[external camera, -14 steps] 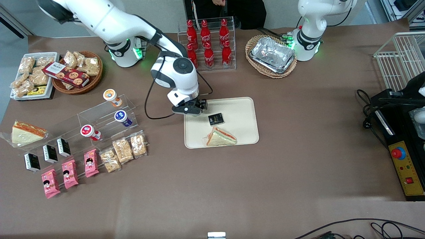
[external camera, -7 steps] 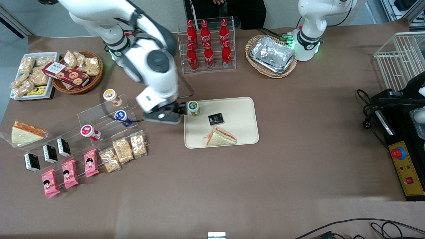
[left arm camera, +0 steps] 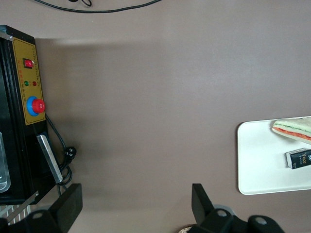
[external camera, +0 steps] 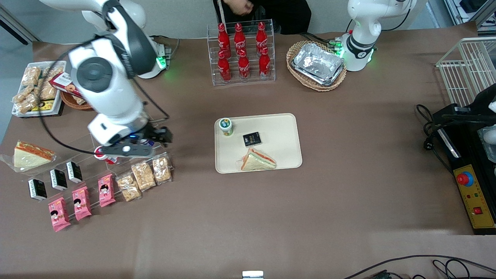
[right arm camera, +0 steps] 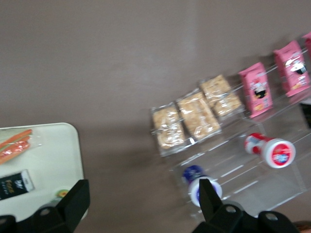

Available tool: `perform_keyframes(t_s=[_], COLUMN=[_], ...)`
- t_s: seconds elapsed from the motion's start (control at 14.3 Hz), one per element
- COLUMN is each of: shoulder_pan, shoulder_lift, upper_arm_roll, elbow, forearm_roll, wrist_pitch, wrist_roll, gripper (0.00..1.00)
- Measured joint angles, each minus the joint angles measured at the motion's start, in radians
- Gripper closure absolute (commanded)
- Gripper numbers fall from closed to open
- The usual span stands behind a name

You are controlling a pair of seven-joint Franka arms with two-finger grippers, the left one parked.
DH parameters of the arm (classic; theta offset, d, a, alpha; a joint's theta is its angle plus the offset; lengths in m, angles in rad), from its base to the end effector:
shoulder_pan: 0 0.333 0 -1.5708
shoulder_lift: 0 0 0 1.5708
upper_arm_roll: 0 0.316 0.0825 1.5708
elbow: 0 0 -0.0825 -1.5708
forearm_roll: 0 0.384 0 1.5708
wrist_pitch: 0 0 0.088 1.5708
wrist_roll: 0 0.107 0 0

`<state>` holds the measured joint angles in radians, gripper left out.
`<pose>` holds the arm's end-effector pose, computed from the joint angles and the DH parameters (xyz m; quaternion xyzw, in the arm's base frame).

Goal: Place green gum on tray

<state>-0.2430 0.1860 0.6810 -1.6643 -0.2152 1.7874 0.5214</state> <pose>0.5674 0.2165 0.5127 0.9987 -0.0211 0.0128 0.0457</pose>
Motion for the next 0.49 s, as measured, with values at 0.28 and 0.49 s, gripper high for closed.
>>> perform_keyframes(t_s=[0.28,0.49], shoulder_pan=[-0.003,0.038], shoulder_lift=[-0.09,-0.129], upper_arm_roll=[-0.195,-0.418], elbow=[0.001,0.001], forearm_roll=[0.096,0.154], wrist_pitch=[-0.038,-0.044], wrist_roll=[-0.311,-0.56], gripper=[0.0,0.0])
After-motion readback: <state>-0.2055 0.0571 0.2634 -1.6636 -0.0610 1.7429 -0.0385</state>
